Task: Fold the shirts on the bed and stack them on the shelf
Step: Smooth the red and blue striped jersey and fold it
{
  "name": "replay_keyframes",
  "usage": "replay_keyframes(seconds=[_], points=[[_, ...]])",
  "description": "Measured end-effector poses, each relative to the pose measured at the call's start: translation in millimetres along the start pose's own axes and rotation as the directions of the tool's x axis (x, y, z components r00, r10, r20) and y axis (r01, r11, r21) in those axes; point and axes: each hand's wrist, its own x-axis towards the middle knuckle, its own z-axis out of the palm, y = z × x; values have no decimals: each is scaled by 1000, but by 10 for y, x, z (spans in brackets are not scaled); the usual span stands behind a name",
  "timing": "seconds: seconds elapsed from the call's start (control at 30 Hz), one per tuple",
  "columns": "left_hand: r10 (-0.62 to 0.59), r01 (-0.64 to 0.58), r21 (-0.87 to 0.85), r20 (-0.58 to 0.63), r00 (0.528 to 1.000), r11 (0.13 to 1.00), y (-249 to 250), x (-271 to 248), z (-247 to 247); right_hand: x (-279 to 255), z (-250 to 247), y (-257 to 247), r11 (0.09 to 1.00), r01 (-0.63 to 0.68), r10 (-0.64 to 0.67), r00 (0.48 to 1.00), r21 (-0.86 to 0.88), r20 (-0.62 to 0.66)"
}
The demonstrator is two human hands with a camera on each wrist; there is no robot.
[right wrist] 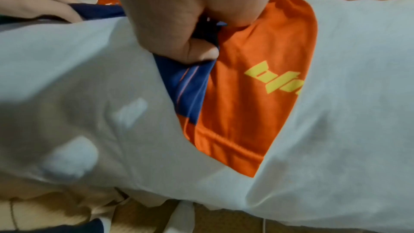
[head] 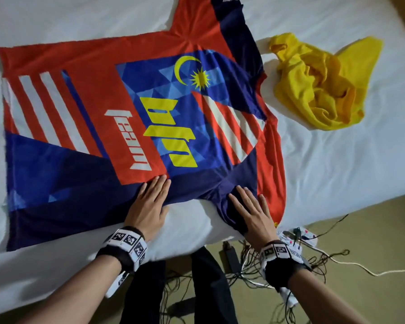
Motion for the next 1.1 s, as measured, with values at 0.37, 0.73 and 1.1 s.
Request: replay_keyframes(seconds=[0.37,0.73,1.1], points=[[-77,-17,-286,-315,946,958,-67,160,-299,244,-376,-44,994,5,3,997,107,-74],[-146,61,-371,-206,967,926,121,222,-268,75,-185,-359,966,-231,236,971,112,-35],[-210,50,-433,-329,921,900,-114,691,-706,1451,-1770,-311,920,-392,391,919,-16,-43]])
